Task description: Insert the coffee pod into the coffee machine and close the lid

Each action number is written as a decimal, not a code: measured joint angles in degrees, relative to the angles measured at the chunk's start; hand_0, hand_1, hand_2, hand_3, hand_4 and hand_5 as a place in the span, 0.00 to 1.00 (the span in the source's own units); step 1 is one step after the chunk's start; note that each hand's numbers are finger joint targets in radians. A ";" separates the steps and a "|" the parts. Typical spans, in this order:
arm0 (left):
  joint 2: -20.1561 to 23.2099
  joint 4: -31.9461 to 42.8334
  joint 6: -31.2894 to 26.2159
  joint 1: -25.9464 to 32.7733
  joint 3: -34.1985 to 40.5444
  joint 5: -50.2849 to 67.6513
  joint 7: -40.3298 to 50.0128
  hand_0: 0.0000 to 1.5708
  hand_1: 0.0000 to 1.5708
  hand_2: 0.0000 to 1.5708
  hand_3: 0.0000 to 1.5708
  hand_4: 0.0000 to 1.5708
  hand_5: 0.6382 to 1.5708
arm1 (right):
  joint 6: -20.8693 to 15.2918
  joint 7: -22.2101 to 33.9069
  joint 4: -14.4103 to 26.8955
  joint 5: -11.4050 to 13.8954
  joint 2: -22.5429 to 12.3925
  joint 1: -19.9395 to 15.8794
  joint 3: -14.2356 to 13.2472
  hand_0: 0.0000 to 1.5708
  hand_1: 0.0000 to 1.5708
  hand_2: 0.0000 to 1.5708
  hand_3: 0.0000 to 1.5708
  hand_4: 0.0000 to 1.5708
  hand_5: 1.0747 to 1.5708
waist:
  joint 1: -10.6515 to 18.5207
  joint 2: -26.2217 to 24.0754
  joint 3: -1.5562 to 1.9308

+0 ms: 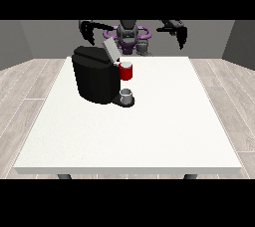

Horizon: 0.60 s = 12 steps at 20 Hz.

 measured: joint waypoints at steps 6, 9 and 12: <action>0.68 -6.67 1.88 3.09 -2.04 1.68 2.54 0.00 0.00 0.00 0.00 0.00 1.00 | 0.63 -1.40 4.30 0.53 -0.08 -3.84 -0.46 0.00 0.00 0.00 0.00 0.00 1.00 | -1.04 2.64 0.00; 2.44 -8.23 1.23 3.23 -1.33 3.25 3.66 0.00 0.00 0.00 0.00 0.00 1.00 | 0.29 -2.72 5.73 1.94 0.83 -5.01 0.65 0.00 0.00 0.00 0.00 0.00 1.00 | -1.58 3.94 0.00; 2.84 -9.44 2.00 4.58 -1.85 3.06 2.66 0.00 0.00 0.00 0.00 0.00 1.00 | -0.15 -2.77 6.83 3.15 1.51 -7.23 1.50 0.00 0.00 0.00 0.00 0.00 1.00 | -2.08 4.77 -0.03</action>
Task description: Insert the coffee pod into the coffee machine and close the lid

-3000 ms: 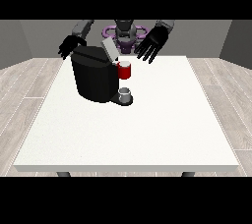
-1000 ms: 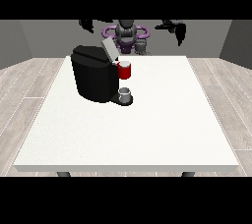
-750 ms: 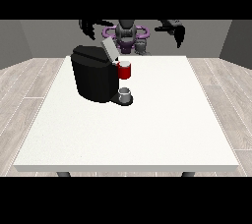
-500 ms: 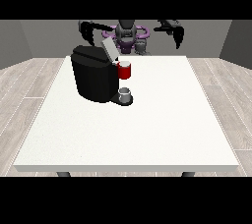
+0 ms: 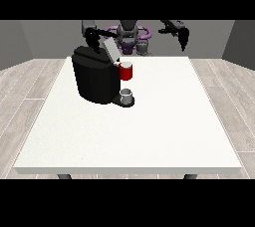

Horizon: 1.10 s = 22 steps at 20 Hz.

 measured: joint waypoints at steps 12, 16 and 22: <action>1.12 -4.16 2.48 0.04 -1.26 1.11 1.29 0.00 0.00 0.00 0.00 0.00 1.00 | -0.65 -3.26 4.66 2.07 0.41 -6.41 -0.46 0.00 0.00 0.00 0.00 0.00 1.00 | -0.03 2.92 -0.25; 1.36 -4.04 2.87 0.83 -1.62 0.89 0.69 0.00 0.00 0.00 0.00 0.00 1.00 | -0.63 -3.15 5.34 2.36 0.64 -7.89 -0.31 0.00 0.00 0.00 0.00 0.00 1.00 | -0.16 3.19 -0.20; 2.66 -2.69 2.02 1.59 -1.05 1.73 -0.91 0.00 0.00 0.00 0.00 0.00 1.00 | -0.24 -1.51 6.59 2.72 0.75 -10.18 -0.01 0.00 0.00 0.00 0.00 0.10 1.00 | -0.30 3.75 -0.03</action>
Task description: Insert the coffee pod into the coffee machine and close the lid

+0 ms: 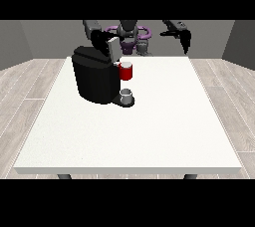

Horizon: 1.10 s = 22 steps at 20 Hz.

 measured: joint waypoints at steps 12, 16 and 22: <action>0.86 2.38 1.19 -2.05 0.26 0.58 -0.17 0.00 0.00 0.00 0.00 0.11 1.00 | -2.40 1.84 1.81 6.11 3.03 -6.34 4.38 0.00 0.00 0.00 0.00 0.09 1.00 | 0.64 0.68 0.03; 1.27 1.86 1.16 -2.31 0.33 1.44 0.98 0.00 0.00 0.00 0.00 0.00 1.00 | -2.10 1.21 2.41 6.48 3.63 -6.75 4.23 0.00 0.00 0.00 0.00 0.08 1.00 | 0.50 -0.10 0.03; 0.54 1.33 1.40 0.12 -0.83 0.71 -1.15 0.00 0.00 0.00 0.00 0.11 1.00 | -0.48 -2.28 0.87 5.28 6.23 -4.18 5.79 0.00 0.00 0.00 0.00 0.22 1.00 | -0.36 -2.50 0.04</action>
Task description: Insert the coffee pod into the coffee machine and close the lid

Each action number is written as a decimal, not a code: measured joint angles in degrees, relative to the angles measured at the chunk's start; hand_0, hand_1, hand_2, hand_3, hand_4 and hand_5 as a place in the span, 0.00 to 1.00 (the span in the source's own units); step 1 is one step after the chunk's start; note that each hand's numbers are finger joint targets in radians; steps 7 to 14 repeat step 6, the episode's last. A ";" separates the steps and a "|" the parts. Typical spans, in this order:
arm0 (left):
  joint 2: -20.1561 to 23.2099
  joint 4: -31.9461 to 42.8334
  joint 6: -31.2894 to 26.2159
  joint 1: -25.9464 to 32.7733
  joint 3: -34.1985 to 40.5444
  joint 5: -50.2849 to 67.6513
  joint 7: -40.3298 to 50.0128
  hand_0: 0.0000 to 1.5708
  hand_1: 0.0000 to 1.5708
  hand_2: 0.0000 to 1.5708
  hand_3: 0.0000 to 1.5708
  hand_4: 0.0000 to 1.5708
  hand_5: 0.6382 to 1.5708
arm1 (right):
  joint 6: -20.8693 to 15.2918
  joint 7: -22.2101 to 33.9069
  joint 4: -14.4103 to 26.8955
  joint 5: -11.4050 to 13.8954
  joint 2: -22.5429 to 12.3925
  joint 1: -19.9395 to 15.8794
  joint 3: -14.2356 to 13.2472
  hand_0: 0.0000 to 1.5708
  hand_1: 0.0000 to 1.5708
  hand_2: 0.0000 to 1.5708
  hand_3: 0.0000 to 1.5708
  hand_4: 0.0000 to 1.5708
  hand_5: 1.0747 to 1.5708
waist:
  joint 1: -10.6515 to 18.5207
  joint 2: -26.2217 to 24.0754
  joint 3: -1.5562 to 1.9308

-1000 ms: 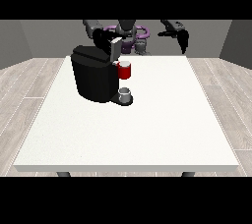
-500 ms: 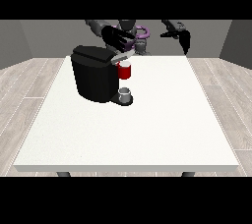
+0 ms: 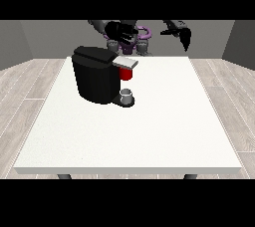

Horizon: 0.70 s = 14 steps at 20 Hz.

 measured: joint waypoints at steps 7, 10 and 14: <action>-1.51 1.83 0.95 3.64 -0.42 -0.82 -3.70 0.00 0.00 0.00 0.00 0.12 1.00 | -0.24 -2.43 -5.01 -6.85 1.74 10.27 5.37 0.00 0.00 0.00 0.00 0.10 1.00 | -3.39 -4.86 0.00; -1.51 1.83 0.95 3.64 -0.42 -0.82 -3.70 0.00 0.00 0.00 0.00 0.12 1.00 | -0.24 -2.43 -5.01 -6.85 1.74 10.27 5.37 0.00 0.00 0.00 0.00 0.10 1.00 | -3.39 -4.86 0.00; -1.51 1.83 0.95 3.64 -0.42 -0.82 -3.70 0.00 0.00 0.00 0.00 0.12 1.00 | -0.24 -2.43 -5.01 -6.85 1.74 10.27 5.37 0.00 0.00 0.00 0.00 0.10 1.00 | -3.39 -4.86 0.00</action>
